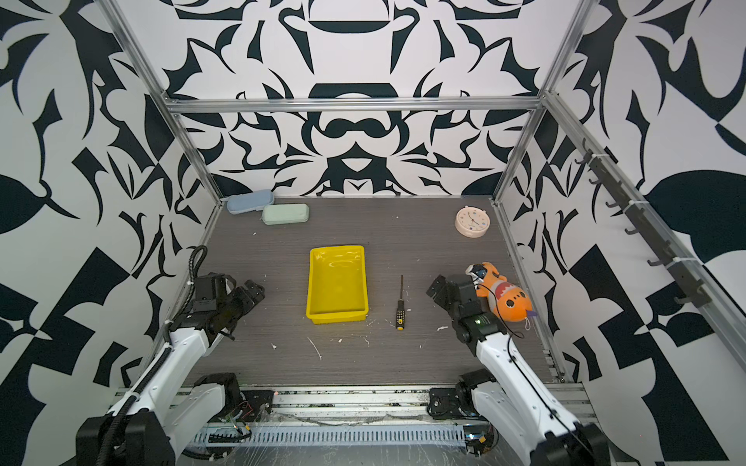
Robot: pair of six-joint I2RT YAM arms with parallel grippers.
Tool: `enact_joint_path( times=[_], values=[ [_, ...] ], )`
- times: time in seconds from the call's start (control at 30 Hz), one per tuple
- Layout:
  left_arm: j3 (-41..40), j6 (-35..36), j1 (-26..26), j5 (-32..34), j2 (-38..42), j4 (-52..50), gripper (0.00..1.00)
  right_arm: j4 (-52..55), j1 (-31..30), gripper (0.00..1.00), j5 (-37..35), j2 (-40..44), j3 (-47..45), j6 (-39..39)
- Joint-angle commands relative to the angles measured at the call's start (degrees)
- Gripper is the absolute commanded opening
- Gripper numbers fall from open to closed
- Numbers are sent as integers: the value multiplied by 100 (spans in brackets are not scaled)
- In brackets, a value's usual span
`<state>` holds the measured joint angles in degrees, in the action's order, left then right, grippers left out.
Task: Put the screwdriver in the bin
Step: Pick up the screwdriver from the center of the table.
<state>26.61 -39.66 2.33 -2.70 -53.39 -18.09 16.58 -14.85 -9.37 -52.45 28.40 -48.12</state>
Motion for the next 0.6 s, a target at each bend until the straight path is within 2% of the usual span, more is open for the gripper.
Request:
enact_joint_path(
  times=[0.0,0.1,0.17,0.23,0.3,0.4,0.47,0.57],
  values=[
    [-102,-191,19,49,130,39,99,-59,-440,94,847,-592,398,-484],
    [-134,-215,16,40,146,73,99,-399,-1366,93,589,-1222,513,-741],
    [-160,-233,13,4,133,91,99,-259,-1769,91,324,-1589,744,-762],
    [-165,-234,18,-1,109,95,99,22,-1920,76,163,-1870,963,-848],
    [-164,-235,11,9,93,100,99,319,-2038,68,-99,-2017,1136,-985],
    [-163,-244,13,25,75,117,99,569,-2375,68,-901,-1942,1247,-1058],
    [-165,-253,11,27,50,128,99,492,-2406,66,-980,-1805,1119,-1188],
    [-145,-274,13,63,4,122,99,149,-2419,59,-830,-1707,814,-1373]
  ],
)
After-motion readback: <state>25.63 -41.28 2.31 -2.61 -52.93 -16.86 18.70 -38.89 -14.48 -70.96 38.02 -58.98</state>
